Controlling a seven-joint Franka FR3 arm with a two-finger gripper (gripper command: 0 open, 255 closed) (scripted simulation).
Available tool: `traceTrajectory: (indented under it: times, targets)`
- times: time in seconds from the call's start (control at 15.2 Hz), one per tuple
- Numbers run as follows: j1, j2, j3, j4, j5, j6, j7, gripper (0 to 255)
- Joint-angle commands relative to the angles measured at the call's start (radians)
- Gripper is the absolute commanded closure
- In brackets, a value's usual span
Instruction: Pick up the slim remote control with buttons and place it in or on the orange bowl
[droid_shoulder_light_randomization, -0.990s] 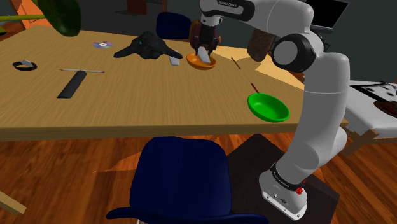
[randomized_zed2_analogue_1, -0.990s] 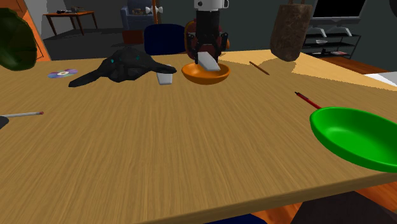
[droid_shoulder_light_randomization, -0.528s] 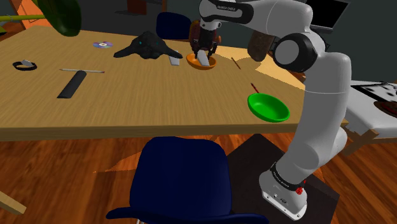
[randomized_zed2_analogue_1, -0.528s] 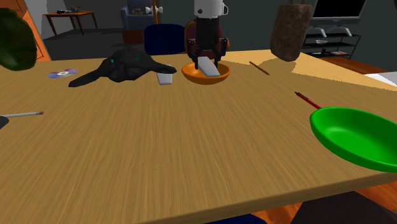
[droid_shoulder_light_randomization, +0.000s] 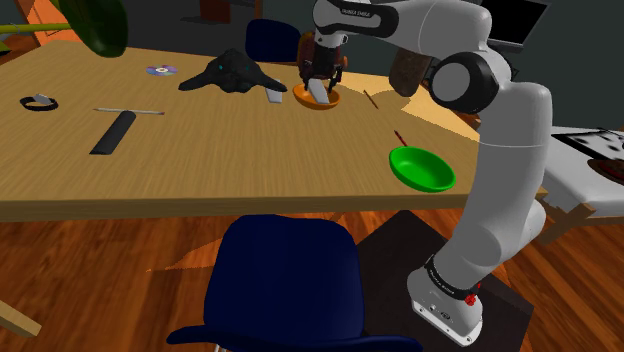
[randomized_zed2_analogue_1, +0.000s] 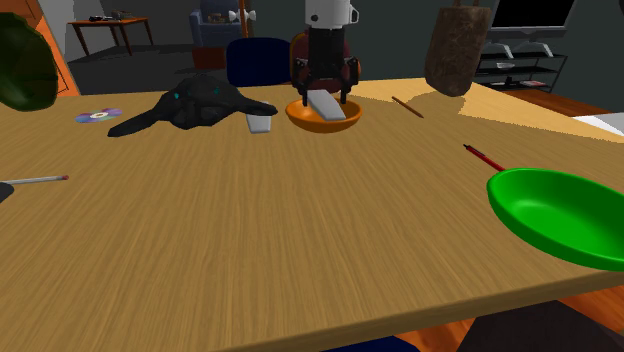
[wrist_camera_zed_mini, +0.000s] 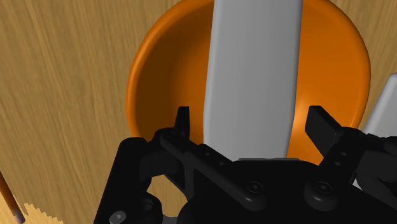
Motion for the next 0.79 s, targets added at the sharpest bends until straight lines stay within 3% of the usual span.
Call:
traceTrajectory:
  times: [0.0, 0.26, 0.73]
  targets:
    - [0.0, 0.0, 0.0, 0.0, 0.0, 0.0, 0.0, 0]
    - [0.008, 0.039, 0.0, 0.191, -0.003, -0.152, -0.002, 0]
    - [0.008, 0.039, 0.0, 0.191, -0.003, -0.152, -0.002, 0]
